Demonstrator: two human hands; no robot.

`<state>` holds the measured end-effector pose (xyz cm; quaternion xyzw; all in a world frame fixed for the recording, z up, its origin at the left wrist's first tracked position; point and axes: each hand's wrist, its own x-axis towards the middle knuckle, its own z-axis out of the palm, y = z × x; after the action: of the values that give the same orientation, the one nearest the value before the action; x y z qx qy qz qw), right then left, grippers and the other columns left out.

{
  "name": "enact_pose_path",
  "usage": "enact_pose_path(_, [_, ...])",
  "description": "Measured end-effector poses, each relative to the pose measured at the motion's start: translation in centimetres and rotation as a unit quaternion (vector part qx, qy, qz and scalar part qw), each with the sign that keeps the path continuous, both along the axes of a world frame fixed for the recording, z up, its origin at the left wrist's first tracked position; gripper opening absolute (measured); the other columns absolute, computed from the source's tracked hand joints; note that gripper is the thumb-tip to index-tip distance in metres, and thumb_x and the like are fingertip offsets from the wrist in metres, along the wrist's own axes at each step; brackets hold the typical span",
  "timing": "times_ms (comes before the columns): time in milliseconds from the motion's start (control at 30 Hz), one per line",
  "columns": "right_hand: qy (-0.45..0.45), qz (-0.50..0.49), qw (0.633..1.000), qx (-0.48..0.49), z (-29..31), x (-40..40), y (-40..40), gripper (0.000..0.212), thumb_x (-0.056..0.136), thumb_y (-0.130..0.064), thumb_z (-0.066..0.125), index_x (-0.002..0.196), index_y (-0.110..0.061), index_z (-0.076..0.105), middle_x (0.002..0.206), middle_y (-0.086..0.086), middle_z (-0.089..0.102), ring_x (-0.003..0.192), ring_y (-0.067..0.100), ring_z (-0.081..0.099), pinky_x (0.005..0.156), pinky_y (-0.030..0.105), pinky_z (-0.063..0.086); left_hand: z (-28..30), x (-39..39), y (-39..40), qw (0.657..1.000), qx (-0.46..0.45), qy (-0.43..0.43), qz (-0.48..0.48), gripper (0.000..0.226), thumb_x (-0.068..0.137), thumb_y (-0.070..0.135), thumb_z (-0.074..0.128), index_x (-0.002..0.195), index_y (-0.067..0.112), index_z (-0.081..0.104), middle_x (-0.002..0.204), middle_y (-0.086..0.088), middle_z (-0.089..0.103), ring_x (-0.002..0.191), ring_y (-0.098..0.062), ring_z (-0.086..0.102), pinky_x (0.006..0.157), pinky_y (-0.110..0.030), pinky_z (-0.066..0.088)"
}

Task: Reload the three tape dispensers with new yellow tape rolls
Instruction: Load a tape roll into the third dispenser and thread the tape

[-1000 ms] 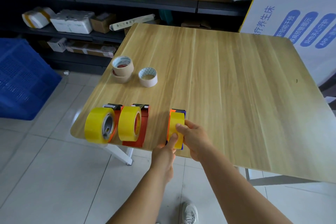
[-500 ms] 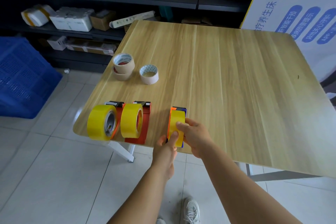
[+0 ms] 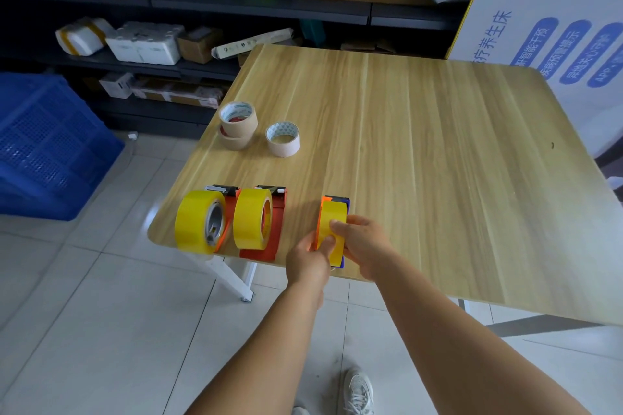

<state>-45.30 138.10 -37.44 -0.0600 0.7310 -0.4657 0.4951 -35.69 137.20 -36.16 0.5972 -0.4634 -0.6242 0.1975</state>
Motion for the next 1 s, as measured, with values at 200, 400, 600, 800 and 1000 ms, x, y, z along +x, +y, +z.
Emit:
enact_pose_path(200, [0.017,0.006,1.0,0.019,1.6,0.2,0.2,0.007,0.085,-0.02,0.069,0.091,-0.018,0.067,0.096,0.008,0.071,0.09,0.024,0.069,0.089,0.046,0.056,0.8,0.1,-0.5,0.998,-0.015,-0.054,-0.039,0.028,0.096,0.032,0.054,0.119,0.02,0.066,0.1,0.0,0.062,0.087,-0.02,0.051,0.075,-0.032,0.04])
enact_pose_path(400, [0.055,0.031,0.997,0.033,2.1,0.5,0.4,0.012,0.085,-0.025,0.068,0.088,-0.014,0.067,0.093,0.011,0.071,0.079,0.023,0.065,0.087,0.043,0.058,1.1,-0.2,-0.6,0.993,-0.049,-0.094,-0.052,0.031,0.094,0.031,0.058,0.122,0.02,0.061,0.108,0.0,0.064,0.092,-0.024,0.058,0.08,-0.034,0.052])
enact_pose_path(600, [0.12,0.057,0.991,0.033,4.3,0.4,1.5,0.025,0.095,-0.029,0.055,0.113,-0.013,0.06,0.098,0.011,0.061,0.092,0.026,0.062,0.075,0.032,0.046,2.7,0.1,-0.8,0.972,-0.13,-0.153,-0.124,0.047,0.095,0.028,0.055,0.139,0.016,0.045,0.135,-0.005,0.056,0.12,-0.027,0.055,0.087,-0.031,0.043])
enact_pose_path(800, [0.238,0.124,0.963,0.04,6.5,0.1,2.3,0.052,0.1,-0.034,0.043,0.146,-0.011,0.036,0.14,0.011,0.051,0.124,0.029,0.051,0.092,0.031,0.04,4.5,0.5,-1.6,0.915,-0.234,-0.228,-0.237,0.064,0.097,0.031,0.051,0.151,0.013,0.021,0.155,-0.005,0.032,0.14,-0.024,0.034,0.109,-0.034,0.032])
enact_pose_path(1000, [0.453,0.246,0.853,0.081,10.0,-1.5,2.6,0.066,0.098,-0.045,0.041,0.154,-0.018,0.019,0.157,0.005,0.03,0.144,0.023,0.029,0.114,0.038,0.027,8.8,0.3,-3.2,0.815,-0.376,-0.287,-0.335,0.069,0.098,0.036,0.046,0.153,0.014,0.011,0.16,-0.003,0.019,0.145,-0.022,0.023,0.113,-0.036,0.025])
